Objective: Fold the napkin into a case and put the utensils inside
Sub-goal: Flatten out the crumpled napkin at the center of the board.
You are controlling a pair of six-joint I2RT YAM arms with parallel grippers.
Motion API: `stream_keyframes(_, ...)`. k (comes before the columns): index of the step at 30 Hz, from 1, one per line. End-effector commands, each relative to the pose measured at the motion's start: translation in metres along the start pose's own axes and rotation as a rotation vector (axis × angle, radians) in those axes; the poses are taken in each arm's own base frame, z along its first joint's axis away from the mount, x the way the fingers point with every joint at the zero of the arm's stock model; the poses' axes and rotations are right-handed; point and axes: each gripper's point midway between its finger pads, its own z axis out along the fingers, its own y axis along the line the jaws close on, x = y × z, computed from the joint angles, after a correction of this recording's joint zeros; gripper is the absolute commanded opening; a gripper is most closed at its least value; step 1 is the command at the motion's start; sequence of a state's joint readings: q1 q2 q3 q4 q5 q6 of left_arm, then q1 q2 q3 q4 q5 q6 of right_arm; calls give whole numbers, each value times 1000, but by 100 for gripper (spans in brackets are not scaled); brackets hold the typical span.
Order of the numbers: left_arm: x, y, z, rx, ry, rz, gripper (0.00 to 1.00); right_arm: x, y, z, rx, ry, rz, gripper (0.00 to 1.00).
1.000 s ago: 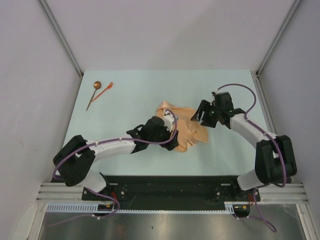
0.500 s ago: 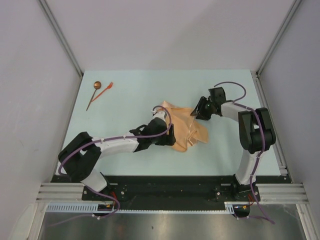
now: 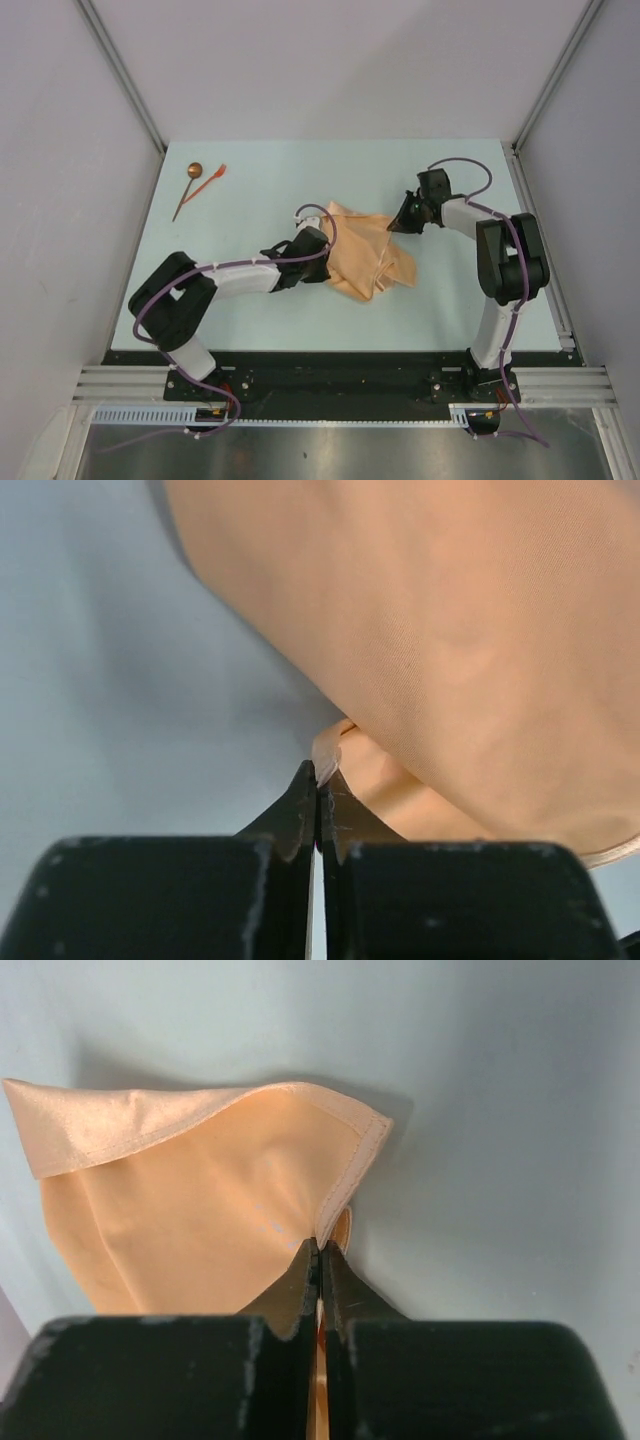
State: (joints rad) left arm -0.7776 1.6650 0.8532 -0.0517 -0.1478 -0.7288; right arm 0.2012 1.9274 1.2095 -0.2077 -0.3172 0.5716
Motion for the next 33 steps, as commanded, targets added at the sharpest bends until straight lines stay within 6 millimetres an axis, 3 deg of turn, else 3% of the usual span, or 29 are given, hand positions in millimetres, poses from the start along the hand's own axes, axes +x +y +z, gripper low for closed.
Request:
stream_keyframes(1, -68, -11, -34, 34, -177, -33, 0, -45, 26, -44, 14, -123, -79, 0)
stream_keyframes(4, -116, 1, -56, 11, -294, -91, 0, -80, 38, -70, 19, -217, -97, 0)
stream_keyframes(5, -129, 6, -62, 0, -323, -110, 0, -98, 53, -81, -15, -256, -107, 0)
stream_keyframes(7, -169, 17, -79, -4, -414, -151, 0, -116, 56, -85, -28, -263, -89, 0)
stream_keyframes(11, -261, 23, -123, 49, -633, -205, 0, -174, 103, -101, -165, -352, -94, 0)
stream_keyframes(12, -287, 31, -135, 48, -700, -213, 0, -199, 123, -106, -221, -396, -110, 0)
stream_keyframes(13, -303, 28, -143, 79, -719, -213, 0, -207, 136, -112, -279, -389, -96, 0)
stream_keyframes(14, -338, 28, -161, 112, -783, -219, 0, -217, 146, -118, -311, -398, -99, 0)
stream_keyframes(15, -356, 24, -173, 139, -822, -196, 0, -239, 176, -147, -380, -467, -138, 0)
stream_keyframes(16, -369, 17, -182, 181, -841, -169, 0, -244, 181, -144, -401, -464, -142, 0)
stream_keyframes(17, -399, 11, -208, 214, -910, -152, 0, -251, 191, -156, -426, -490, -155, 0)
stream_keyframes(19, -421, 1, -236, 243, -975, -98, 0, -260, 214, -192, -479, -560, -195, 0)
stream_keyframes(20, -438, -8, -266, 263, -1036, -79, 0, -260, 219, -201, -498, -575, -202, 0)
stream_keyframes(21, -440, -9, -272, 249, -1034, -59, 0, -261, 226, -211, -524, -604, -219, 0)
stream_keyframes(23, -444, -14, -289, 257, -1060, -48, 0, -246, 217, -215, -518, -574, -190, 1)
stream_keyframes(24, -439, -14, -294, 263, -1049, -67, 0, -234, 210, -210, -503, -539, -162, 2)
stream_keyframes(25, -431, -11, -290, 254, -1015, -84, 0, -210, 186, -178, -454, -447, -114, 7)
stream_keyframes(26, -415, 0, -268, 231, -958, -112, 0, -191, 182, -187, -447, -429, -110, 10)
stream_keyframes(27, -404, 5, -258, 230, -925, -156, 0, -173, 181, -181, -448, -406, -113, 12)
stream_keyframes(28, -394, 6, -262, 241, -919, -174, 0, -159, 174, -175, -436, -400, -112, 13)
stream_keyframes(29, -368, 21, -227, 210, -840, -201, 0, -119, 150, -159, -396, -344, -85, 16)
stream_keyframes(30, -353, 25, -218, 219, -807, -265, 0, -102, 151, -153, -407, -343, -91, 19)
stream_keyframes(31, -338, 30, -215, 221, -783, -309, 0, -82, 138, -142, -379, -327, -55, 34)
stream_keyframes(32, -307, 44, -184, 201, -711, -350, 0, -43, 106, -116, -322, -254, -10, 44)
stream_keyframes(33, -292, 48, -173, 204, -683, -390, 0, -32, 102, -115, -332, -265, -8, 61)
